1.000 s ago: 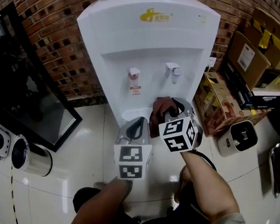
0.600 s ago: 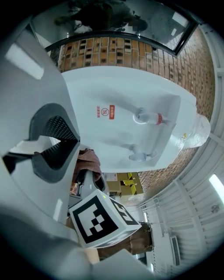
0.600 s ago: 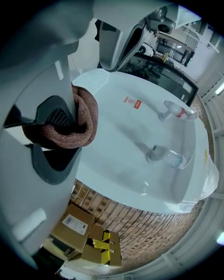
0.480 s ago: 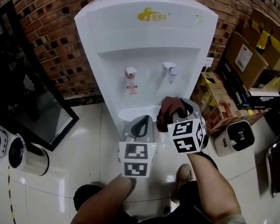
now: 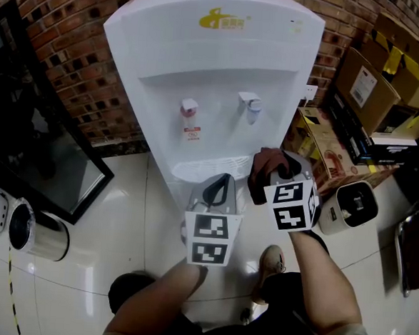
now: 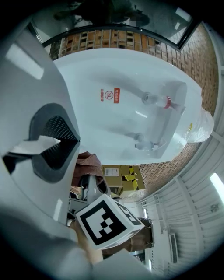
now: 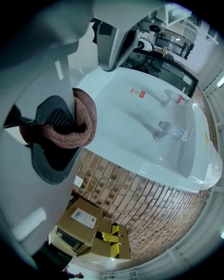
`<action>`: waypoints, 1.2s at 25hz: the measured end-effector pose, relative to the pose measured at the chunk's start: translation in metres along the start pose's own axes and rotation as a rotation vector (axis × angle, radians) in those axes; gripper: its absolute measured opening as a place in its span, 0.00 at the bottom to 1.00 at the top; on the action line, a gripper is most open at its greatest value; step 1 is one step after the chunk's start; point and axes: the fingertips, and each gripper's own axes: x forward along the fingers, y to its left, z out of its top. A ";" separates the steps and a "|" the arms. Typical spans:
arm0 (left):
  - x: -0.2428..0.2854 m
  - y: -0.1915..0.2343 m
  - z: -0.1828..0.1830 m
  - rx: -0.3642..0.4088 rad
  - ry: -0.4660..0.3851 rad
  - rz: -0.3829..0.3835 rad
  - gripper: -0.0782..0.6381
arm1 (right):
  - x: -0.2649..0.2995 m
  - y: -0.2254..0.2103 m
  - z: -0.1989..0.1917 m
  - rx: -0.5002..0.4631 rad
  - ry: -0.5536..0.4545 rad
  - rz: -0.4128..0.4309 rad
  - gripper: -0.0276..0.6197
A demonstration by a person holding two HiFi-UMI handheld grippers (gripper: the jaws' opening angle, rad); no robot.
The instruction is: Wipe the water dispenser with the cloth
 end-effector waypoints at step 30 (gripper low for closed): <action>-0.086 0.137 -0.044 0.053 0.019 0.215 0.11 | -0.025 0.229 0.052 0.077 -0.116 0.534 0.17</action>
